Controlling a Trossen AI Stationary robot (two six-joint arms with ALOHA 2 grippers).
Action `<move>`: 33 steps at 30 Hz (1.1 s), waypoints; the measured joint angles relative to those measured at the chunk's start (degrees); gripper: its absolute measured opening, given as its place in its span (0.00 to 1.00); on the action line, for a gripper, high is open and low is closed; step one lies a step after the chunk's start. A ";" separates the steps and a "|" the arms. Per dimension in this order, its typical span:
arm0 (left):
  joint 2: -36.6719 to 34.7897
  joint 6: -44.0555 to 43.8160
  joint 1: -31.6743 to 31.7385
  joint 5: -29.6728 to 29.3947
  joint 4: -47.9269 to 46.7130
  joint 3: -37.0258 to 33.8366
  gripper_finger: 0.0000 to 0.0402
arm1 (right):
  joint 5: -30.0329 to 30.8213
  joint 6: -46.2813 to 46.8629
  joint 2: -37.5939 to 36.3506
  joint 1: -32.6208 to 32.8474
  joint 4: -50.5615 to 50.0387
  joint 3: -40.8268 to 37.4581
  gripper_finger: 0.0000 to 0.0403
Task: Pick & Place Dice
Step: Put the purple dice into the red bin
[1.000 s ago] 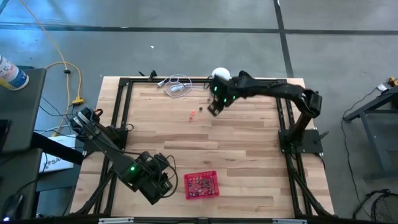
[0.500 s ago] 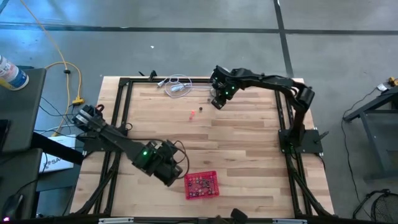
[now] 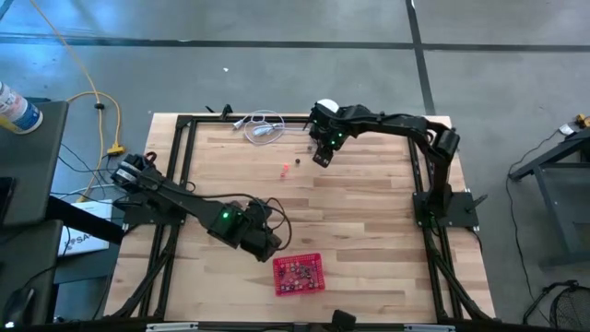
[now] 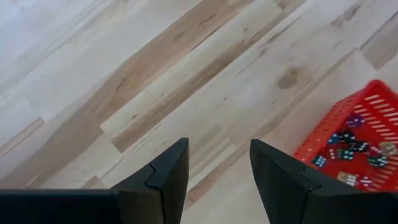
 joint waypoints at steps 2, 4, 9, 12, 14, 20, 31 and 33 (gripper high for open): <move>-0.09 -0.12 0.06 0.00 0.04 0.00 0.41 | 0.70 -1.15 0.00 0.66 0.60 0.00 0.46; -0.09 0.52 0.31 0.00 0.02 0.00 0.41 | 0.71 -2.42 0.00 1.30 0.59 0.00 0.46; -0.09 1.84 1.29 0.31 0.03 0.00 0.41 | 2.04 -3.97 0.33 2.85 3.95 -2.00 0.46; -0.09 1.90 1.30 0.28 -0.18 0.00 0.41 | 2.21 -2.58 0.46 3.10 3.88 -3.18 0.46; -0.25 3.01 1.69 0.26 -0.17 0.00 0.41 | 2.69 -2.46 0.44 3.47 4.07 -3.87 0.46; -0.41 6.60 3.50 2.34 -0.31 0.00 0.41 | 7.39 0.08 0.42 3.77 2.37 -4.19 0.43; -1.80 6.15 3.10 3.83 -7.17 0.00 0.41 | 3.82 2.37 -3.46 5.74 -0.61 -10.72 0.40; -2.21 4.97 2.53 3.28 -9.40 0.00 0.41 | 5.39 3.47 -6.33 6.36 0.91 -13.84 0.40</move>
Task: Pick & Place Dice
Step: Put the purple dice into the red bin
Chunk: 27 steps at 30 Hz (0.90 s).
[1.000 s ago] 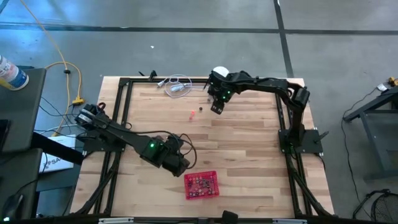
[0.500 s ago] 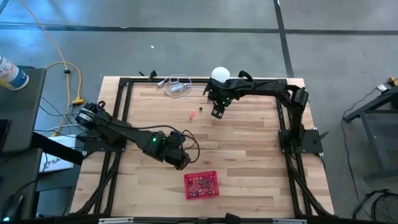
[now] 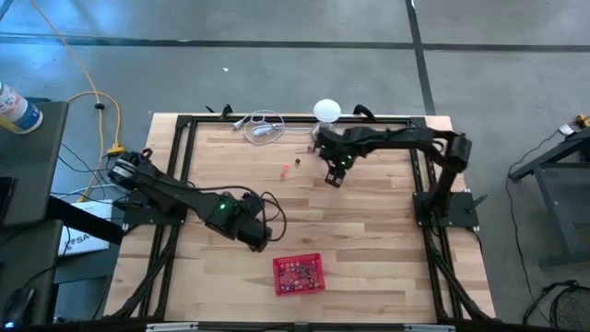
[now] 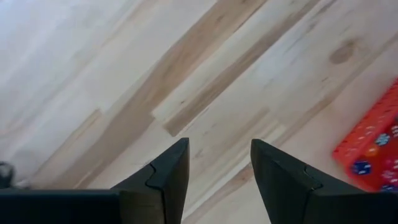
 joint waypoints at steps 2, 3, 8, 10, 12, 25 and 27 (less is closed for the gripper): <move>-0.24 -0.60 -0.49 -0.68 -1.70 0.00 0.41 | 1.55 0.47 -3.09 0.86 2.23 -3.87 0.40; -0.33 -0.55 -0.50 -0.81 -2.13 0.00 0.41 | 1.51 0.99 -5.11 1.27 5.24 -6.09 0.40; -0.80 2.84 1.21 -0.23 -2.82 0.02 0.41 | 1.09 3.43 -13.72 1.85 20.63 -18.17 0.40; -0.92 4.39 2.05 0.19 -2.83 0.02 0.41 | 1.12 4.19 -16.00 1.69 27.85 -23.29 0.40; -0.92 5.65 2.73 0.78 -2.81 0.02 0.41 | 1.01 4.43 -17.52 1.65 34.90 -27.86 0.40; -0.93 10.23 4.29 3.27 -2.67 0.02 0.41 | 1.29 4.91 -10.56 -0.33 68.57 -37.36 0.40; -0.92 10.34 4.28 3.27 -2.74 0.02 0.41 | 1.26 4.28 -8.43 -0.34 73.38 -37.27 0.40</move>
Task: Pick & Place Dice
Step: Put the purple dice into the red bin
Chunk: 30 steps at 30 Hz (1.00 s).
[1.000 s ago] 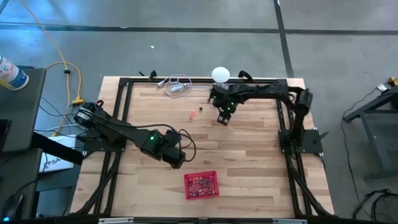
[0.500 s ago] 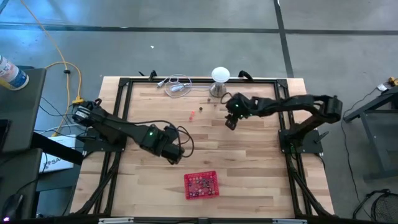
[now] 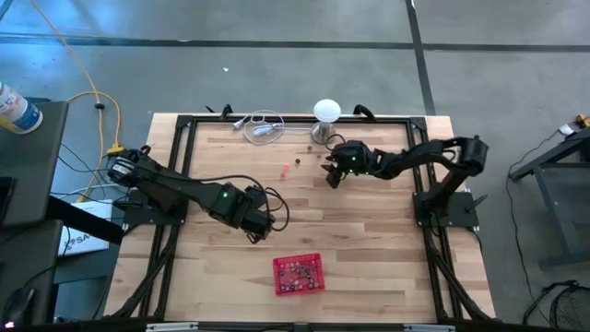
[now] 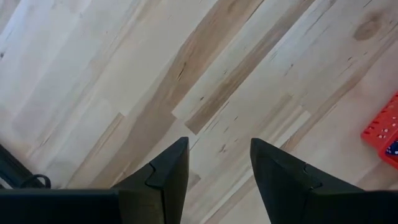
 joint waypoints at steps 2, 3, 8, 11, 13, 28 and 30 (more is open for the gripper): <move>0.00 0.00 -0.01 0.19 -0.37 0.00 0.41 | -0.03 -1.04 1.67 -0.23 2.29 -0.03 0.40; 0.00 -0.02 -0.01 0.30 -0.58 0.00 0.41 | -0.20 -1.18 2.26 -0.26 3.06 -0.05 0.40; 0.00 -0.66 -0.01 0.67 -2.36 0.00 0.41 | 0.12 -1.39 2.63 -0.26 2.74 -0.05 0.40; -0.13 -0.61 -0.01 0.68 -2.64 0.00 0.41 | 0.13 -2.64 2.63 -0.69 3.13 -0.05 0.40; -0.15 -0.20 -0.01 0.68 -2.70 0.00 0.41 | 0.39 -3.04 2.63 -1.17 3.10 -0.05 0.40; -0.50 0.68 0.31 -1.13 -4.84 0.00 0.41 | 8.69 7.25 2.63 -2.60 -1.79 -0.05 0.40; -0.50 1.27 0.33 -1.93 -4.75 0.00 0.41 | 8.59 4.74 2.63 -2.60 -1.80 -0.05 0.40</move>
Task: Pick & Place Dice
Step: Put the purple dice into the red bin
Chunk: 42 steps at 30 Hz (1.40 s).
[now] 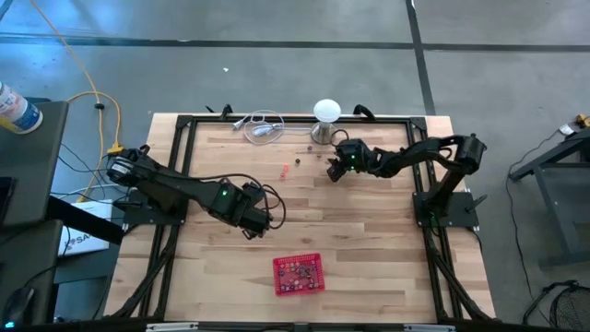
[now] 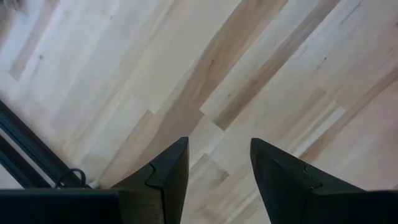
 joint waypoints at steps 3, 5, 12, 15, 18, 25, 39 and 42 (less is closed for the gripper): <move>0.00 0.77 0.54 -0.50 -0.04 0.00 0.41 | -1.83 -1.73 0.00 0.13 -0.16 0.00 0.40; 0.00 1.59 0.91 -0.52 0.04 0.00 0.41 | -3.88 -1.77 0.00 0.11 0.69 0.00 0.40; 0.00 3.07 1.71 -0.58 0.13 0.00 0.41 | -3.07 -3.27 -0.02 0.11 0.94 0.00 0.40; 0.00 3.26 1.71 -0.58 0.13 0.00 0.41 | -2.46 -3.34 -0.02 0.09 0.92 0.00 0.40; 0.00 3.50 1.71 -0.71 0.13 0.00 0.41 | -2.81 -4.81 -0.02 -0.33 0.92 0.00 0.40; 0.00 4.20 1.91 -0.71 0.13 0.00 0.41 | -11.47 -6.73 -0.02 -2.61 0.91 0.00 0.45; 0.00 4.07 1.91 -0.76 -0.05 0.00 0.41 | -13.02 -1.09 -0.02 -3.96 0.74 0.00 0.59; 0.00 4.04 1.92 -0.90 0.01 -0.01 0.41 | -10.90 -1.60 -0.02 -3.58 -0.06 0.00 0.59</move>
